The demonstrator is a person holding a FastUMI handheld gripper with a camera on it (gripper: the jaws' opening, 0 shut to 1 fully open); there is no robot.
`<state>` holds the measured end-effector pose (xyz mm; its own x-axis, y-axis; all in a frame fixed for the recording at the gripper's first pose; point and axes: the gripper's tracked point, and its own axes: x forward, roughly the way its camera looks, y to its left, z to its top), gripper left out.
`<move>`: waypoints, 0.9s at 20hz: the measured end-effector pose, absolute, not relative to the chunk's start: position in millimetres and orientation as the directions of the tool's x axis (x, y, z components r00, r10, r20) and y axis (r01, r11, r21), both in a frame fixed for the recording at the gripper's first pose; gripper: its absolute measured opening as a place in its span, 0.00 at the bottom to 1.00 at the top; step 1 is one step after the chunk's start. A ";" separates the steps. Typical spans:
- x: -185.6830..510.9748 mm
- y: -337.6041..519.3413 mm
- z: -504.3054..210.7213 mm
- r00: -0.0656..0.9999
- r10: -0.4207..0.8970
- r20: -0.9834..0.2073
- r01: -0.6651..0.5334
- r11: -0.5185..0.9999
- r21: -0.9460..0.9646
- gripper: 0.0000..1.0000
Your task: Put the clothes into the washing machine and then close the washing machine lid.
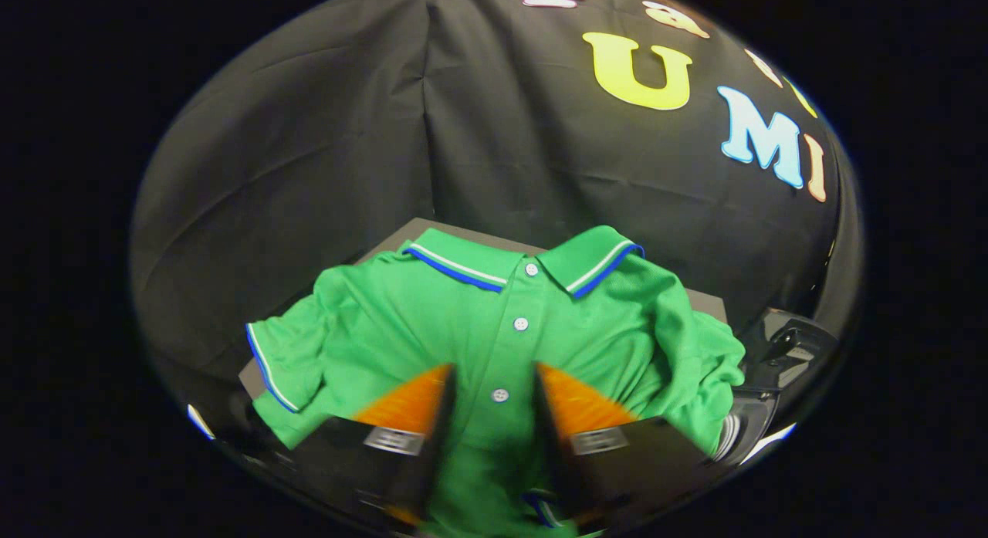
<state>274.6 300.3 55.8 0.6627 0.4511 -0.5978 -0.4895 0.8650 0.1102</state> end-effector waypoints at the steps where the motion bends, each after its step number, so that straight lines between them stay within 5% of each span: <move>1: 276.4 302.4 57.2 0.658 0.465 -0.592 -0.490 0.862 0.133 0.52; 5: 277.5 301.5 61.4 0.621 0.515 -0.591 -0.475 0.847 0.239 0.02; 10: 275.7 300.2 70.6 0.619 0.540 -0.571 -0.467 0.837 0.286 0.02; 18: 265.4 286.0 171.7 0.681 0.638 -0.359 -0.573 0.770 0.281 0.02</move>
<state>265.4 286.0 171.7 0.6811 0.6379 -0.3593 -0.5731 0.7699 0.2805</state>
